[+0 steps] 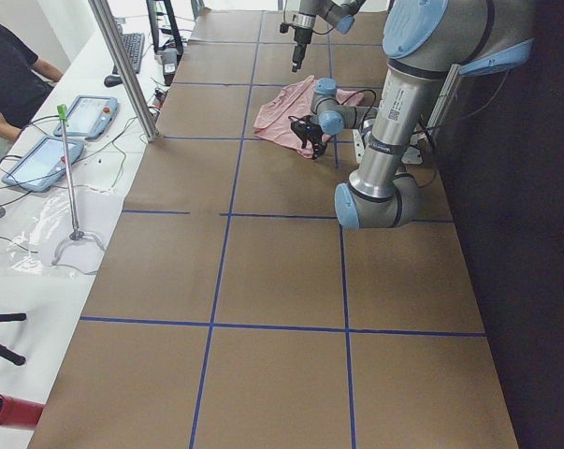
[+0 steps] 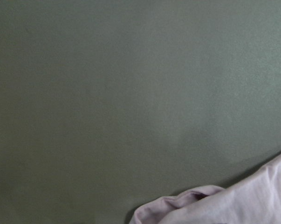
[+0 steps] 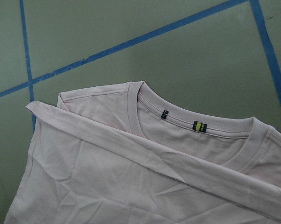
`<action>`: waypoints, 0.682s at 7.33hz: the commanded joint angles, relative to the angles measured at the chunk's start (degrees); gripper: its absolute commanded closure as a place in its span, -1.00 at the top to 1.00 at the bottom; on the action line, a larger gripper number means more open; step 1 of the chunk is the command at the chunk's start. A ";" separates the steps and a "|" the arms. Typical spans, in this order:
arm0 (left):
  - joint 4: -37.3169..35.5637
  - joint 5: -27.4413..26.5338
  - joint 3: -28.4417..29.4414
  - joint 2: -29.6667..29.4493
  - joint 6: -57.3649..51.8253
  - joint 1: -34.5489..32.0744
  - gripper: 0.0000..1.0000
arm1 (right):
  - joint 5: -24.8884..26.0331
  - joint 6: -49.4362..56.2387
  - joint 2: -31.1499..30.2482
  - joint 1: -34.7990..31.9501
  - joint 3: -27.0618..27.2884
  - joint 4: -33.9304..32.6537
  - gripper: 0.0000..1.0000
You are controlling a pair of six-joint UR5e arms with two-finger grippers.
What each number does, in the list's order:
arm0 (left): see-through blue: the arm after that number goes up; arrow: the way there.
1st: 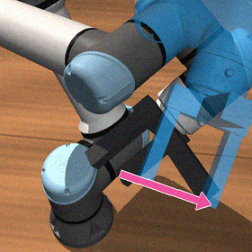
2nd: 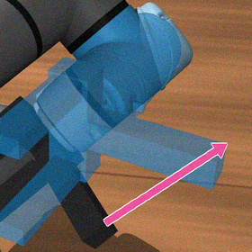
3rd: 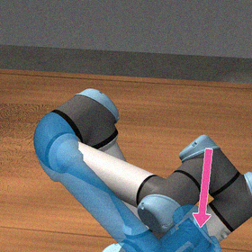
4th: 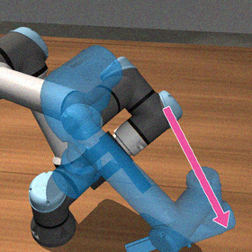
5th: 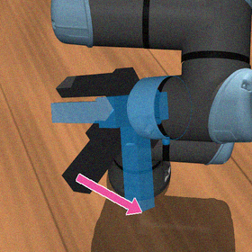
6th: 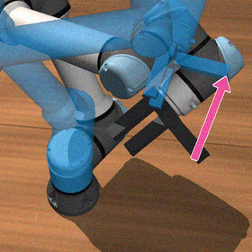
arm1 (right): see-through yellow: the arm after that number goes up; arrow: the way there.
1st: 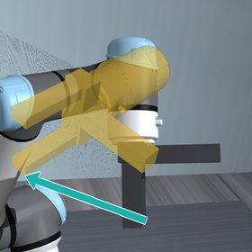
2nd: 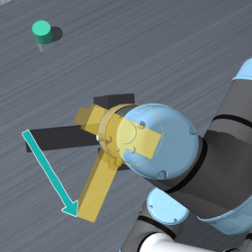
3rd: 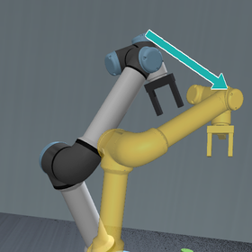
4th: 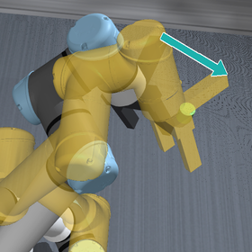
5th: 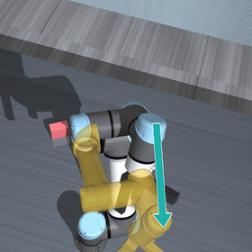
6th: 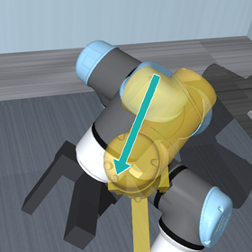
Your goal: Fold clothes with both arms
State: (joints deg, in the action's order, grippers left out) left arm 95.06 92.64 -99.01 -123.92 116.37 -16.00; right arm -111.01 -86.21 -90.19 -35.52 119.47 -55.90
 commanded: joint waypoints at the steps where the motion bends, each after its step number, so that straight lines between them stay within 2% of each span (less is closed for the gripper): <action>1: 0.04 -0.09 -0.05 -0.09 0.00 0.00 -0.97 | 0.09 -0.10 -0.07 -0.07 -0.12 0.00 1.00; 5: -0.22 0.08 -1.01 -0.27 -0.27 -0.35 -1.00 | 0.18 -0.10 -0.07 -0.07 -1.17 0.09 1.00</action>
State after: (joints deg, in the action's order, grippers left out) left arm 94.91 92.68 -99.58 -124.16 116.14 -16.15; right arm -110.84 -86.31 -90.26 -35.57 118.49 -55.82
